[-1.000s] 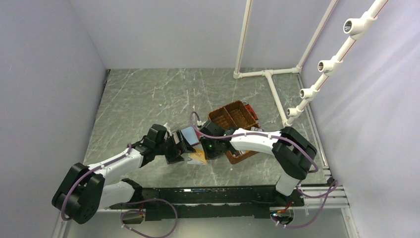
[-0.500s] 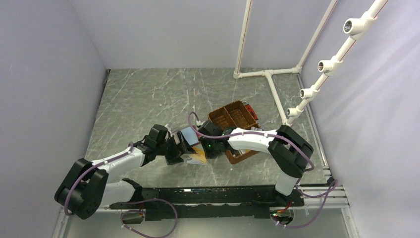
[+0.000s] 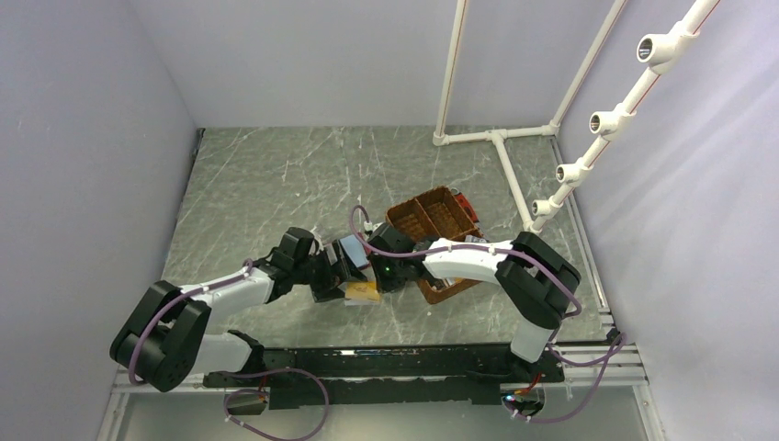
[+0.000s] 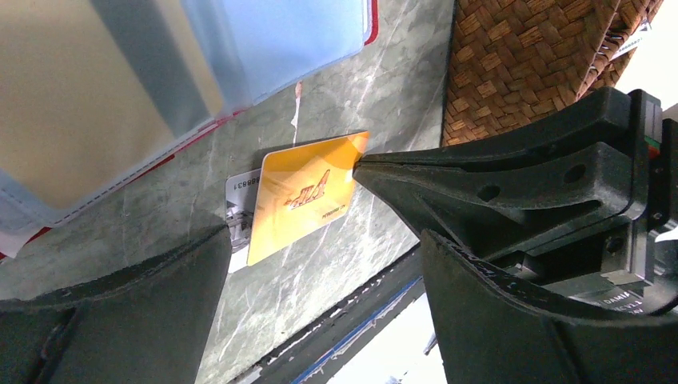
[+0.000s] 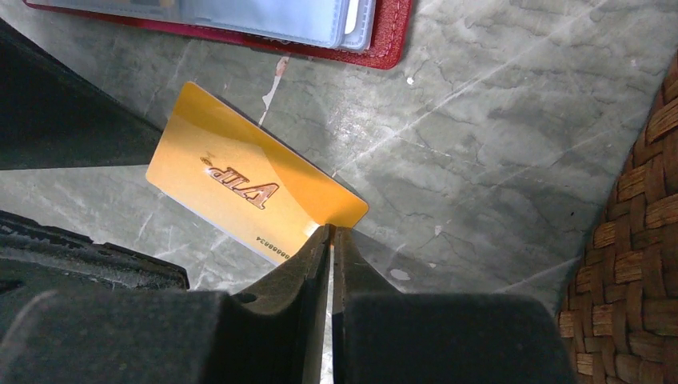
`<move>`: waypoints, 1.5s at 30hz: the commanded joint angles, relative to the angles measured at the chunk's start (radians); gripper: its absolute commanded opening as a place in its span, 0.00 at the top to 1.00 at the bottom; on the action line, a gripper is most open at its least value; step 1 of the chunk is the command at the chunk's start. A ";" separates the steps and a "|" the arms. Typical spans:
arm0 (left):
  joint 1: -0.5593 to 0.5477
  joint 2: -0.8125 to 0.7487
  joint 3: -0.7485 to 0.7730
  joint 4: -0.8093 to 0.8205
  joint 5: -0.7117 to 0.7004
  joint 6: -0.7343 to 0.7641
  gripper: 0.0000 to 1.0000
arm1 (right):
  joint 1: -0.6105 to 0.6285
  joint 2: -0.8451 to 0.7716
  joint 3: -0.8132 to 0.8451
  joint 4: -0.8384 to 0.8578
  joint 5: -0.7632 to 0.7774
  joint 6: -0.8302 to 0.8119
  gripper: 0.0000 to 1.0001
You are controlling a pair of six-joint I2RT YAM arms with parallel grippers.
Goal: Put the credit cards into the card holder
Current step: Pick up the credit card from the center of the board.
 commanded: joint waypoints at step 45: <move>-0.001 0.014 -0.040 0.328 0.099 -0.098 0.60 | 0.004 0.080 -0.075 0.031 -0.055 0.016 0.95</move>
